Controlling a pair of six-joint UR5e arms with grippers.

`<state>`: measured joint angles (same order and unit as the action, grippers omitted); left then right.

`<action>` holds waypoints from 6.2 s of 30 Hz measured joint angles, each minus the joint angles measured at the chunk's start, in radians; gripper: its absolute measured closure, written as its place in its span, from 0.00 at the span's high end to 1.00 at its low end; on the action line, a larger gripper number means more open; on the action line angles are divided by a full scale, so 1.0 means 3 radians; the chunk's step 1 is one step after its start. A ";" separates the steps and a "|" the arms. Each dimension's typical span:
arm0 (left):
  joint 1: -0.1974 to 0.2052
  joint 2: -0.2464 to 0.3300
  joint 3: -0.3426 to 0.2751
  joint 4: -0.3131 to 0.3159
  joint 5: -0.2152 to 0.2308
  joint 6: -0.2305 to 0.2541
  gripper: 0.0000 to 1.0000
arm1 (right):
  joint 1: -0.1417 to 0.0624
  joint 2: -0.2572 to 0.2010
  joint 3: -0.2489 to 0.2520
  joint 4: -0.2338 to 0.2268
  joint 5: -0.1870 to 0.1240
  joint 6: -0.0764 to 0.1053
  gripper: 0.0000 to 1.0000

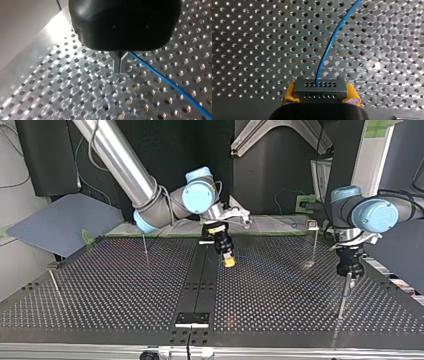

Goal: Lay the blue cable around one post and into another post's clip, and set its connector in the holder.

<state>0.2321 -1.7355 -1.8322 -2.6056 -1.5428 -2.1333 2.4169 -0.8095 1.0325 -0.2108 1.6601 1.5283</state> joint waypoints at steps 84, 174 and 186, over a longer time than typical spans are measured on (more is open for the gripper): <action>-0.0104 -0.0271 0.0225 0.0038 -0.0003 -0.0247 1.00 | -0.1350 -0.0010 0.2436 -0.1934 0.1138 0.0207 0.00; -0.0080 -0.0276 0.0223 0.0017 0.0002 -0.0228 1.00 | -0.2966 0.1582 0.2758 -0.2815 -0.0648 0.0060 0.00; -0.0079 -0.0276 0.0223 0.0022 0.0002 -0.0227 1.00 | -0.2807 0.1271 0.2783 -0.2629 -0.0842 0.0214 0.00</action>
<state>0.2083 -1.8183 -1.7653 -2.5990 -1.5423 -2.2012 1.5749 -0.4283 1.8675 -0.9994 1.4074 1.5926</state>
